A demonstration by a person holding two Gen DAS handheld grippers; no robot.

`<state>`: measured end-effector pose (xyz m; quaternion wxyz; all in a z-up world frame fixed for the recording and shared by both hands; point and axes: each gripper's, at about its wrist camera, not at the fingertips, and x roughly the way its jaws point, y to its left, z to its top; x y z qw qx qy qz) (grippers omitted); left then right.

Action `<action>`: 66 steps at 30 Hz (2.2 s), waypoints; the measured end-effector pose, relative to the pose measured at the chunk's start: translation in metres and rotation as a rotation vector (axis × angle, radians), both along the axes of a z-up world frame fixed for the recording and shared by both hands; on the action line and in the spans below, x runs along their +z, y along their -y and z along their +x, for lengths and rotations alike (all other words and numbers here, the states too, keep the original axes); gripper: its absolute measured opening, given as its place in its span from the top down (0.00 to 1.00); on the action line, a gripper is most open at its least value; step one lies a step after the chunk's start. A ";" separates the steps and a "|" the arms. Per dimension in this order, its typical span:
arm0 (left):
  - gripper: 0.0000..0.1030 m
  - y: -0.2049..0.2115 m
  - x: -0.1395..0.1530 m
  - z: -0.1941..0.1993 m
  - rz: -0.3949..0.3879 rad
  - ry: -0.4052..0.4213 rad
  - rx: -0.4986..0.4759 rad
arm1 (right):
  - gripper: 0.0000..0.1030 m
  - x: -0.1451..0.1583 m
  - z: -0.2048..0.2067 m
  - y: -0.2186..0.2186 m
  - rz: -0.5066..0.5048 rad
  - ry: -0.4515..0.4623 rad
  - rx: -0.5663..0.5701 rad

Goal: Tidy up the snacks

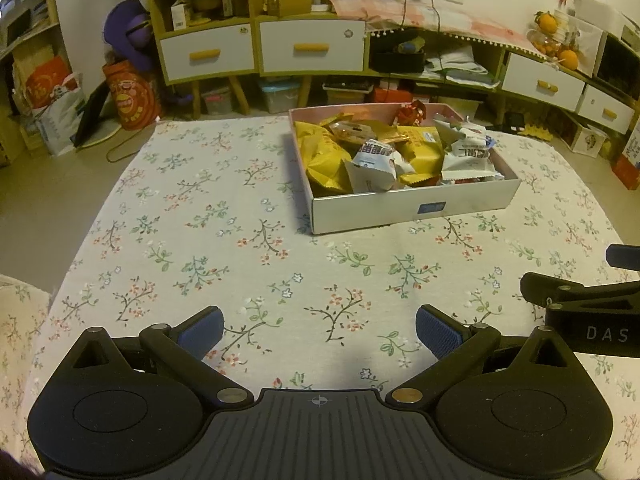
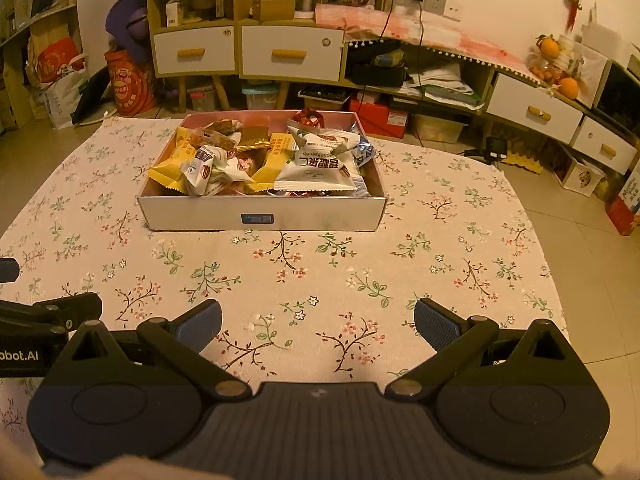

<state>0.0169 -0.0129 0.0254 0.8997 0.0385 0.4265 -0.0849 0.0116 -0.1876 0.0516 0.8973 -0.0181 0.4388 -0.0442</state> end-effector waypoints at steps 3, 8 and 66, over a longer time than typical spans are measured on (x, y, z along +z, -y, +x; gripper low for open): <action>0.00 -0.001 0.000 0.000 -0.001 -0.001 0.004 | 0.00 0.000 0.000 0.000 0.000 0.000 0.000; 0.00 -0.001 0.000 0.000 0.000 -0.002 0.004 | 0.00 0.000 0.000 0.000 0.000 0.000 -0.001; 0.00 0.004 -0.004 -0.001 -0.006 -0.013 0.008 | 0.00 -0.001 0.000 -0.001 0.001 -0.003 0.000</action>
